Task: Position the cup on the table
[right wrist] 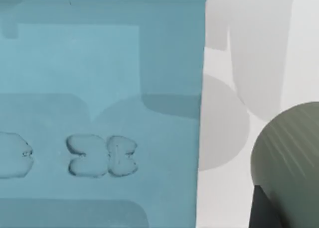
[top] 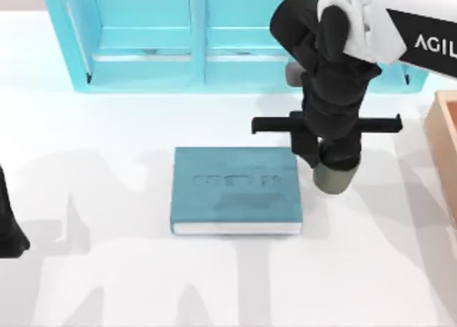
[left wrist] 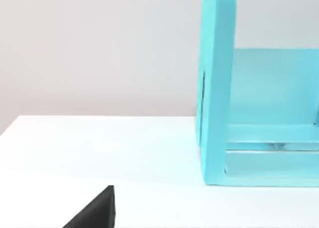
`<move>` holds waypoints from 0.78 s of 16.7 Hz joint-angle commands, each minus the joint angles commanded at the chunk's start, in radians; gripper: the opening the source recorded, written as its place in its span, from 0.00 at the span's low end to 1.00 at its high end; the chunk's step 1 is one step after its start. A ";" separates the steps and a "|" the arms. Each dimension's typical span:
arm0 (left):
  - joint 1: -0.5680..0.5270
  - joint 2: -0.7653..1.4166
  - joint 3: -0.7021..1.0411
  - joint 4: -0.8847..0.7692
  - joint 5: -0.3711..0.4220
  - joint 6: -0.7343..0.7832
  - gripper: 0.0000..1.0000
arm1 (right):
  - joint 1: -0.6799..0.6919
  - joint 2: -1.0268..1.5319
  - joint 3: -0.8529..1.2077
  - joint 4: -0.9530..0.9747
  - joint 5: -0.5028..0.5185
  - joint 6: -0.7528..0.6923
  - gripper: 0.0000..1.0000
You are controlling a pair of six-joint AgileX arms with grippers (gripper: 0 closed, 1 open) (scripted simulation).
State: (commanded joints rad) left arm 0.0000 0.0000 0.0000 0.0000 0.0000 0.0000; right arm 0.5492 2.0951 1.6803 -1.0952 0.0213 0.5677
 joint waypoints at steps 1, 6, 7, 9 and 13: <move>0.000 0.000 0.000 0.000 0.000 0.000 1.00 | 0.000 0.000 0.000 0.000 0.000 0.000 0.30; 0.000 0.000 0.000 0.000 0.000 0.000 1.00 | 0.000 0.000 0.000 0.000 0.000 0.000 0.68; 0.000 0.000 0.000 0.000 0.000 0.000 1.00 | 0.000 0.000 0.000 0.000 0.000 0.000 0.75; 0.000 0.000 0.000 0.000 0.000 0.000 1.00 | 0.000 0.000 0.000 0.000 0.000 0.000 0.90; 0.000 0.000 0.000 0.000 0.000 0.000 1.00 | 0.000 0.000 0.000 0.000 0.000 0.000 1.00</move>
State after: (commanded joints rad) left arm 0.0000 0.0000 0.0000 0.0000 0.0000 0.0000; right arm 0.5492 2.0951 1.6803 -1.0952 0.0213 0.5677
